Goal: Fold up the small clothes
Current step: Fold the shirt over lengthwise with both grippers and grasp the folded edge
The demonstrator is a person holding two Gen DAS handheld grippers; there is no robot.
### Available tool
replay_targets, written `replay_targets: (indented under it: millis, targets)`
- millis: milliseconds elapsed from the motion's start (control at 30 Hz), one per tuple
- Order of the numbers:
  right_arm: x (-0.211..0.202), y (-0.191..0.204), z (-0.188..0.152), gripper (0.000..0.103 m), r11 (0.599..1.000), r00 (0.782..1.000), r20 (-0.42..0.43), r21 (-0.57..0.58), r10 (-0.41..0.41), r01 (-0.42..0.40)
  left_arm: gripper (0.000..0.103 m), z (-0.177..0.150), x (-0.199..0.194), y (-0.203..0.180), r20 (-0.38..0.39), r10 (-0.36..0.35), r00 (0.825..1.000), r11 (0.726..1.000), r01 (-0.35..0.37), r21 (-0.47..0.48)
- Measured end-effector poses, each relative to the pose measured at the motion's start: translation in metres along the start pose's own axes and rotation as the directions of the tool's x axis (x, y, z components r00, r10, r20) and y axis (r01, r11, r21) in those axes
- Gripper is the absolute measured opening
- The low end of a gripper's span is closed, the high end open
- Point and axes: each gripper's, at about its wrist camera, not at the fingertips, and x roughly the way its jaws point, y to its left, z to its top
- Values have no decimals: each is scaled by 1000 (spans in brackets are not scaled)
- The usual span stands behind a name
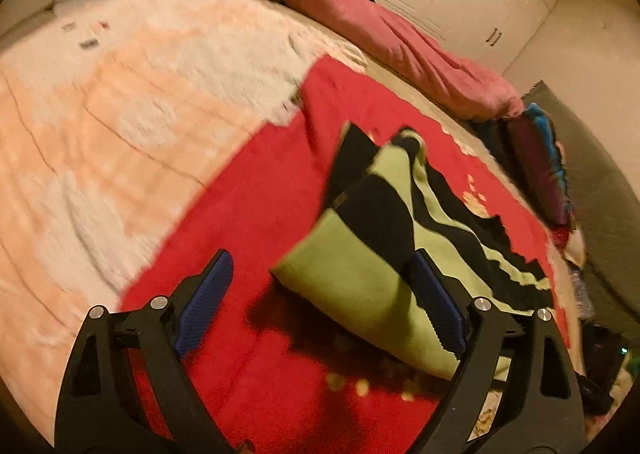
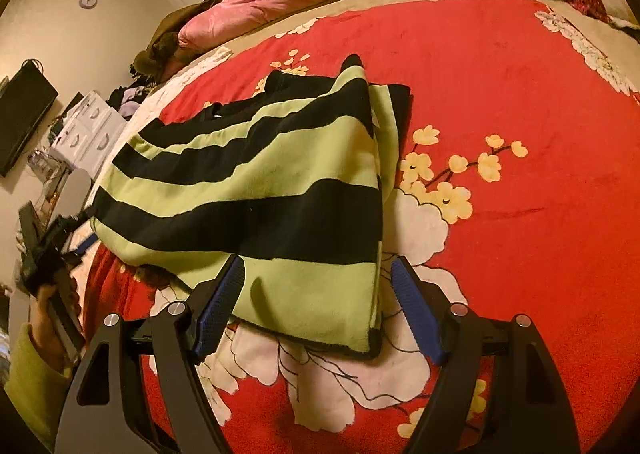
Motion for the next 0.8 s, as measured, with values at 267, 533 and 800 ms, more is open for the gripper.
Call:
replay_targets:
  millis: [267, 533, 800]
  targets:
    - [7, -3, 5, 18, 1000, 999, -31, -3, 30, -30, 19, -3, 16, -17, -17, 14, 1000, 997, -13, 73]
    - [1, -21, -9, 11, 999, 999, -49, 46, -13, 15, 26, 0, 27, -13, -24, 111, 994, 991, -109, 78]
    - [-3, -21, -9, 31, 997, 997, -57, 46, -57, 59, 45, 1, -2, 2, 51, 166, 985, 984, -169, 61]
